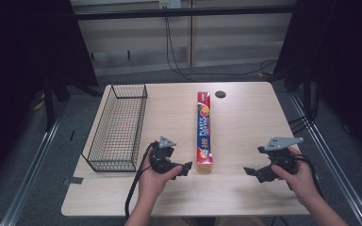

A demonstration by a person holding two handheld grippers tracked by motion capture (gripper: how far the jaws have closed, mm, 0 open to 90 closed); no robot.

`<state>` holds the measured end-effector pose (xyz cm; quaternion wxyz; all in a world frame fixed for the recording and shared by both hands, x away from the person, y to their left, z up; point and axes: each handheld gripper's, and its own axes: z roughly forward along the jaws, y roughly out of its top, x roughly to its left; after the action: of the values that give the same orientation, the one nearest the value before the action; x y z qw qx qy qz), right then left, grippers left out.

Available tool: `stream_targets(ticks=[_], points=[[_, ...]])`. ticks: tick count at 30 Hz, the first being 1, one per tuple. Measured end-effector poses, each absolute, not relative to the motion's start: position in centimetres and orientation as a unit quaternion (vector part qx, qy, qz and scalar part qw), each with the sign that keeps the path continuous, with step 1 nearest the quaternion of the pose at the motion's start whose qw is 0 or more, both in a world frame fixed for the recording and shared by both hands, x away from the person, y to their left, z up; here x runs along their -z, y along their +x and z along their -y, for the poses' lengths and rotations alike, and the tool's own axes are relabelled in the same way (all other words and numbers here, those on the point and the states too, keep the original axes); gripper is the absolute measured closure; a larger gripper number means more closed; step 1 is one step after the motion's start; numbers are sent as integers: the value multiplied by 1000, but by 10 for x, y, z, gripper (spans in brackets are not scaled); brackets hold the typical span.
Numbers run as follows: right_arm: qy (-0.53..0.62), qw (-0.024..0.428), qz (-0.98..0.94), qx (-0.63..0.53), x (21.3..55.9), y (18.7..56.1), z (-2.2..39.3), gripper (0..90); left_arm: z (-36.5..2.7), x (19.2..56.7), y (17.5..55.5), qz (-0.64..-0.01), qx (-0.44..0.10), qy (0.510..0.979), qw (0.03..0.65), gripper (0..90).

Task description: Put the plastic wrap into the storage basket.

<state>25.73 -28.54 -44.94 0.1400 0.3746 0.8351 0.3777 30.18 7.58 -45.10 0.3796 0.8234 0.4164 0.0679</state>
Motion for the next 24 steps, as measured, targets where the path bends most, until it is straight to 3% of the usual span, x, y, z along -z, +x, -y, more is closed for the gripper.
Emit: stream_targets(ticks=[24], points=[[407,144,-827,-360,456,255,303,27,-43,428,345,-451,-37,805,384,9]])
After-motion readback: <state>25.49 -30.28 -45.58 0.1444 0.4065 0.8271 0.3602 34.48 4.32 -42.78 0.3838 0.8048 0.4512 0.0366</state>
